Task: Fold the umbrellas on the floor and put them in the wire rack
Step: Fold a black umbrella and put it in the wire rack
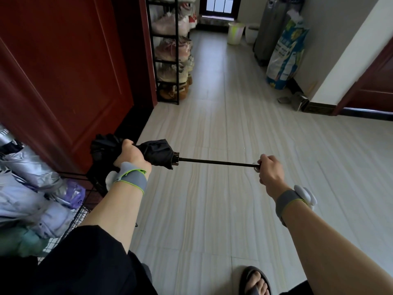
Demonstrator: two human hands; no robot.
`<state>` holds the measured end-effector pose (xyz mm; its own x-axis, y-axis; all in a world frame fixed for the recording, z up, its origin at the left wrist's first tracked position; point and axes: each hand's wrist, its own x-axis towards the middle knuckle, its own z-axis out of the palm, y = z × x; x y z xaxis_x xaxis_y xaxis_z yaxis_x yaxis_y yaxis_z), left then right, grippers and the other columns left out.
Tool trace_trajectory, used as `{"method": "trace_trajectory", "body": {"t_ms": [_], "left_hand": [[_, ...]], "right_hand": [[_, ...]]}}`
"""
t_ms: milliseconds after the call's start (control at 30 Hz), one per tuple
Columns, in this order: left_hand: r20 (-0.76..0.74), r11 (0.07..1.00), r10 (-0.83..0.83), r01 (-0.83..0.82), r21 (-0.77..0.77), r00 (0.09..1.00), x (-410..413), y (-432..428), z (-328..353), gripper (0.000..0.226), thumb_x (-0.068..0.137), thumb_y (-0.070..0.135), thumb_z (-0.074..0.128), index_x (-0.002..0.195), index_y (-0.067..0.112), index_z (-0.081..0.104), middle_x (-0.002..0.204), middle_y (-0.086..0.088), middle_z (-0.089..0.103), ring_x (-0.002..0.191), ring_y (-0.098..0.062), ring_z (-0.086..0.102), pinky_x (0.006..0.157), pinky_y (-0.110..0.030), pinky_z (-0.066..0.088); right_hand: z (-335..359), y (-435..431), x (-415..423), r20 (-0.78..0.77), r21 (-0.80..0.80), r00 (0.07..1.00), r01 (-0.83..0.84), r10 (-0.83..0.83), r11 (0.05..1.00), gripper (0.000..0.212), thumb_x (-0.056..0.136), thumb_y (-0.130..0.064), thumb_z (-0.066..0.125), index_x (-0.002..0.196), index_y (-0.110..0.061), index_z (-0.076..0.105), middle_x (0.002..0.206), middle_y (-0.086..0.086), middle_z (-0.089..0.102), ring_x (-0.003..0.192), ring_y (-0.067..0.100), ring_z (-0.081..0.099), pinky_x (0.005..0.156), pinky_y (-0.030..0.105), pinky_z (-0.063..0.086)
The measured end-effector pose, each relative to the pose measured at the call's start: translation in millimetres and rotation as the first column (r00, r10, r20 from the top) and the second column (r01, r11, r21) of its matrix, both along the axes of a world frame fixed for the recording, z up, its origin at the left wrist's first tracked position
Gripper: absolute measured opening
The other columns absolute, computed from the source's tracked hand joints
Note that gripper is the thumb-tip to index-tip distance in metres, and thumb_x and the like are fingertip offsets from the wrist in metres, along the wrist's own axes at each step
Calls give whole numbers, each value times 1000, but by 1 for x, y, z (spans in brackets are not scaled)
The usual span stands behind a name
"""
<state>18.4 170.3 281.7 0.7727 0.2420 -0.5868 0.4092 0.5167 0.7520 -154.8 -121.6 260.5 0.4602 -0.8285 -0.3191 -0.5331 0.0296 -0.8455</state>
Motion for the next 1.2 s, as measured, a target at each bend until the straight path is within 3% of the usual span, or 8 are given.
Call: {"method": "trace_trajectory", "body": {"t_ms": [133, 300, 467, 633, 800, 967, 1133, 1200], "left_hand": [[37, 1000, -10, 10, -4, 999, -4, -4, 13, 33, 85, 30, 65, 111, 10, 70, 93, -1, 69, 71, -18, 65, 51, -22, 47], [-25, 999, 17, -18, -33, 1000, -9, -2, 12, 48, 84, 40, 63, 126, 18, 63, 126, -4, 65, 104, -27, 64, 70, -31, 50], [50, 999, 7, -5, -48, 999, -13, -7, 19, 37, 84, 28, 66, 115, 9, 68, 105, -8, 71, 79, -24, 65, 60, -27, 53], [23, 994, 8, -5, -108, 1000, -15, -11, 21, 33, 84, 36, 66, 107, 13, 69, 100, 0, 71, 88, -23, 68, 57, -27, 52], [90, 991, 45, -34, -127, 995, -15, -9, 30, 21, 83, 25, 66, 91, 6, 66, 84, -3, 68, 73, -24, 66, 49, -22, 49], [15, 996, 50, -48, -81, 999, -11, -12, 25, 35, 88, 38, 63, 115, 15, 67, 112, 1, 69, 96, -23, 67, 60, -24, 50], [79, 992, 49, -39, -124, 996, -14, -12, 30, 28, 86, 27, 67, 105, 7, 66, 98, -7, 67, 81, -25, 67, 51, -25, 52], [145, 975, 63, -30, -221, 987, -13, -14, 34, 18, 85, 24, 68, 87, 6, 63, 83, -4, 67, 68, -23, 67, 51, -25, 53]], "right_hand": [[-4, -4, -5, -145, 17, 988, -45, 47, 999, 33, 91, -26, 38, 102, -4, 61, 91, 17, 65, 58, 26, 51, 53, 33, 40], [11, 8, 4, 114, -109, 992, 74, -62, 991, 23, 96, -31, 41, 100, -17, 59, 96, 14, 65, 76, 31, 57, 68, 39, 45], [12, 11, -5, -236, 45, 962, -131, 138, 990, 32, 98, -21, 34, 95, 0, 59, 75, 13, 58, 50, 22, 45, 50, 29, 34], [24, 19, 3, 163, -162, 984, 93, -66, 982, 23, 100, -29, 39, 106, -15, 56, 94, 9, 63, 78, 26, 56, 70, 37, 46], [20, 19, -8, -149, 27, 985, -83, 86, 996, 30, 100, -23, 35, 95, -3, 57, 83, 10, 61, 53, 23, 46, 52, 30, 36], [30, 28, 2, 217, -176, 973, 114, -74, 978, 20, 100, -26, 40, 104, -15, 57, 85, 2, 60, 80, 25, 56, 73, 41, 47], [19, 20, -4, -255, -85, 965, -89, 65, 992, 32, 98, -25, 40, 101, -2, 62, 92, 15, 68, 68, 32, 61, 63, 38, 50], [19, 20, -3, -135, -137, 991, -31, 13, 990, 31, 99, -27, 40, 103, -4, 61, 89, 10, 66, 73, 31, 61, 63, 35, 46]]}}
